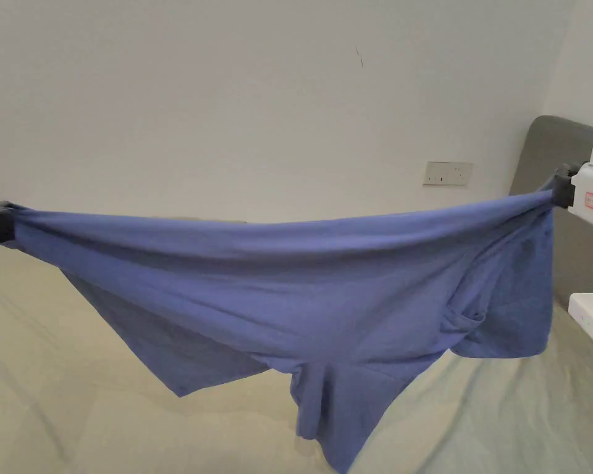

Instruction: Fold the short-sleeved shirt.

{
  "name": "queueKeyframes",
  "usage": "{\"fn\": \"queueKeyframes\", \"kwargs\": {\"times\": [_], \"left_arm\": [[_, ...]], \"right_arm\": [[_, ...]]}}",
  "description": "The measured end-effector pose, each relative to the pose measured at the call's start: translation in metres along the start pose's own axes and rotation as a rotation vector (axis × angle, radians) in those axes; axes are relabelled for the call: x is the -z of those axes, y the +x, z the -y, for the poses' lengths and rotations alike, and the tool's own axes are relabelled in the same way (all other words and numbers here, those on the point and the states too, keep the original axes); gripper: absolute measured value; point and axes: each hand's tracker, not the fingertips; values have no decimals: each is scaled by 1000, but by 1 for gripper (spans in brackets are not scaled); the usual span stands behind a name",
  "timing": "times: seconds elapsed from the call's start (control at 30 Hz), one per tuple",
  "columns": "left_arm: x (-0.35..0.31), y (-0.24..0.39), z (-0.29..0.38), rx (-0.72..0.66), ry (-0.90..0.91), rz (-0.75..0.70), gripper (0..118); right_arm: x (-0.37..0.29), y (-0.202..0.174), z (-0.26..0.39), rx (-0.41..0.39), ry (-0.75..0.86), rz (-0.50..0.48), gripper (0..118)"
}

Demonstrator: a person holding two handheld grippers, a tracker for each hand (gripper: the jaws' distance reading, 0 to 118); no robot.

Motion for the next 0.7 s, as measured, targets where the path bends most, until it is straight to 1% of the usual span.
{"fn": "queueKeyframes", "kwargs": {"times": [0.07,0.1,0.17,0.27,0.33,0.4,0.5,0.6,0.7], "left_arm": [[12,5,-9,-36,16,-6,4],[15,8,-12,-32,46,-10,4],[19,11,-11,-34,66,-27,3],[15,12,7,-38,81,-8,2],[7,12,32,-21,76,16,2],[2,14,64,4,34,6,2],[-9,11,118,-14,-37,24,1],[-19,9,174,-33,-136,50,1],[-31,8,225,-22,-224,62,1]], "right_arm": [[11,-7,-5,5,19,19,2],[14,-8,-6,18,25,21,2],[20,-11,-4,41,34,4,2],[10,-14,10,42,42,8,2],[-3,-15,30,29,47,-29,2],[-20,-18,61,-1,1,-46,2],[-47,-22,115,-35,-68,-64,2],[-75,-24,171,-18,-161,-86,2],[-104,-25,227,25,-260,-96,2]]}}
